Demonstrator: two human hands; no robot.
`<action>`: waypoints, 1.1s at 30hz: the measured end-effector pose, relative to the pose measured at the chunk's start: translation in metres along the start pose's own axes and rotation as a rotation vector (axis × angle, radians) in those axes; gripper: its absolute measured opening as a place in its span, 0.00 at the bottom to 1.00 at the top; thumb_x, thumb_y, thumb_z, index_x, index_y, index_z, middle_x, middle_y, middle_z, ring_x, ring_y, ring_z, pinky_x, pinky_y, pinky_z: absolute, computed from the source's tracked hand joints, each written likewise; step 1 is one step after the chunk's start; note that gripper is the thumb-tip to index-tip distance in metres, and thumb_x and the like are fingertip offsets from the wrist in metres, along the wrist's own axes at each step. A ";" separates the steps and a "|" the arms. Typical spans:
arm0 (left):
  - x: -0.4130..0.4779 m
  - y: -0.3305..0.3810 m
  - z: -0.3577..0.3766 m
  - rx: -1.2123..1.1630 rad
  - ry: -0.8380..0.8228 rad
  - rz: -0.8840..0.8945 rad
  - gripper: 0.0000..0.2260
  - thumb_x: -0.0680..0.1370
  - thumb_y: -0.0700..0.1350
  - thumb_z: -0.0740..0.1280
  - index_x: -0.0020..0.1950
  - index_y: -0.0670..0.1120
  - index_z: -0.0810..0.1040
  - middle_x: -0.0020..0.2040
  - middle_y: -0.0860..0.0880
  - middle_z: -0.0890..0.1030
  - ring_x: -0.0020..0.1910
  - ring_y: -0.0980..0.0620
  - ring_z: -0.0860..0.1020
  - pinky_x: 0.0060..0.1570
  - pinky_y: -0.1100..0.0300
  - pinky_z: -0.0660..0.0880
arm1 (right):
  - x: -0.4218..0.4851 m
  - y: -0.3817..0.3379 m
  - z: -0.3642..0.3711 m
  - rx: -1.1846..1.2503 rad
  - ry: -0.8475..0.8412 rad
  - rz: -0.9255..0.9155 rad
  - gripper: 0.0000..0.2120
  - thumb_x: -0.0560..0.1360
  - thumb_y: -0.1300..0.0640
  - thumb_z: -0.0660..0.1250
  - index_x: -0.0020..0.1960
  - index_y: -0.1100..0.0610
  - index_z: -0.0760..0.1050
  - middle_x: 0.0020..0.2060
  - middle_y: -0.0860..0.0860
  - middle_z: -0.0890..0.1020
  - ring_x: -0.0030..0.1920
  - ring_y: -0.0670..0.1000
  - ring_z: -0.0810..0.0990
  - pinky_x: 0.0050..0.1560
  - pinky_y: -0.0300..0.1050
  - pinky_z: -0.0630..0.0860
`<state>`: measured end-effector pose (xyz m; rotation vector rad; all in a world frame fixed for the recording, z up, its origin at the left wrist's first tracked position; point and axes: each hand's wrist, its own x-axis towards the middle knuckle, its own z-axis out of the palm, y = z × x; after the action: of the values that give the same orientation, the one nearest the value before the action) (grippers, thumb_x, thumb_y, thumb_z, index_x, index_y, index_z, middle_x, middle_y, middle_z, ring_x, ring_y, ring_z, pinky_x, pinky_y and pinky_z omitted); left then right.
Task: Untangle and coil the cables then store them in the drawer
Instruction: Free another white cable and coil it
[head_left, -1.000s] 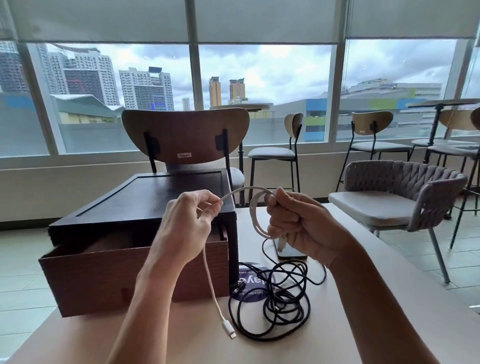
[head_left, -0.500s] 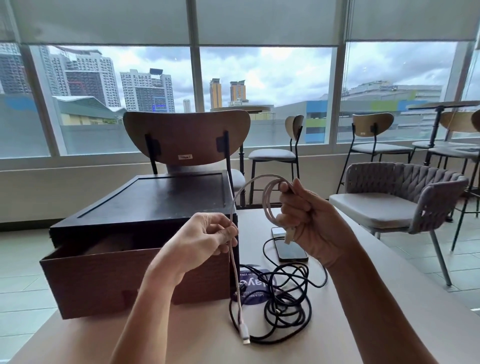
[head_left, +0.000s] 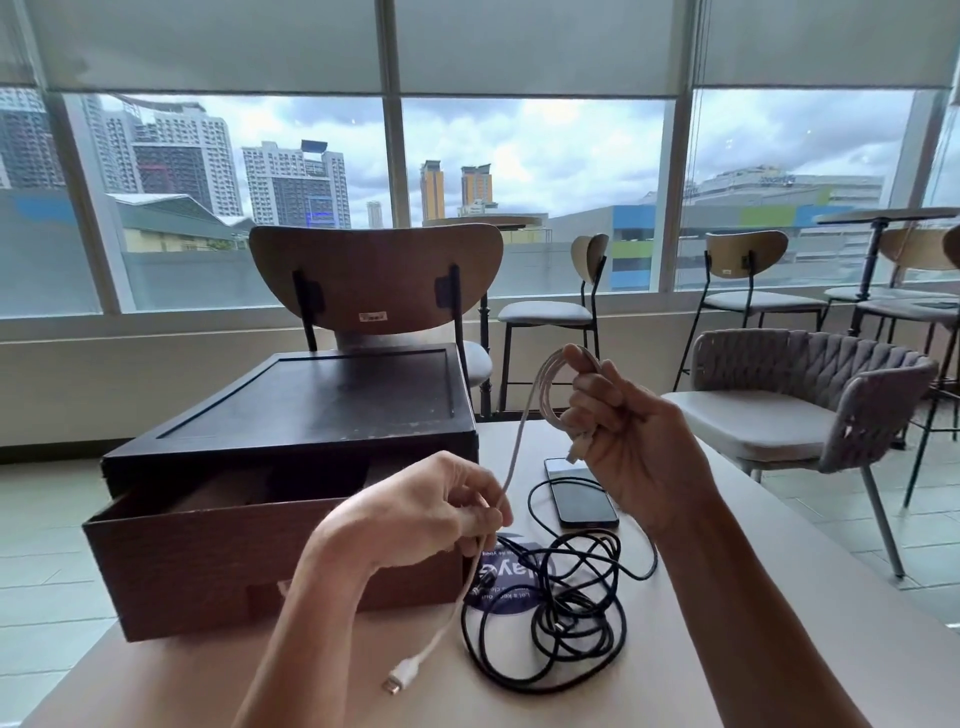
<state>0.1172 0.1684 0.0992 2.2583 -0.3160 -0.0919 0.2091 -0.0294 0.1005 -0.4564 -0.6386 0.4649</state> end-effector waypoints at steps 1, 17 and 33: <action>-0.001 -0.002 0.000 0.015 -0.031 -0.031 0.05 0.81 0.38 0.68 0.46 0.44 0.82 0.38 0.49 0.84 0.37 0.55 0.79 0.38 0.63 0.74 | 0.000 -0.001 0.000 0.009 -0.011 0.005 0.18 0.83 0.60 0.52 0.57 0.67 0.78 0.30 0.47 0.68 0.28 0.43 0.63 0.34 0.37 0.71; 0.008 0.013 -0.007 -1.015 0.998 0.178 0.05 0.79 0.37 0.68 0.44 0.42 0.79 0.35 0.47 0.84 0.35 0.55 0.84 0.37 0.69 0.78 | -0.004 0.001 0.009 -0.015 -0.107 0.148 0.13 0.83 0.64 0.56 0.62 0.70 0.71 0.34 0.50 0.66 0.31 0.45 0.61 0.38 0.41 0.69; 0.003 0.018 -0.004 -0.919 0.796 0.127 0.04 0.79 0.37 0.68 0.45 0.40 0.81 0.36 0.45 0.84 0.35 0.54 0.84 0.36 0.68 0.79 | -0.008 0.005 0.012 -0.047 -0.120 0.153 0.14 0.84 0.64 0.52 0.63 0.71 0.70 0.35 0.49 0.65 0.33 0.45 0.62 0.38 0.42 0.69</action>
<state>0.1171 0.1592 0.1159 1.2179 0.0321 0.5985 0.1943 -0.0263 0.1031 -0.5269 -0.7342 0.6274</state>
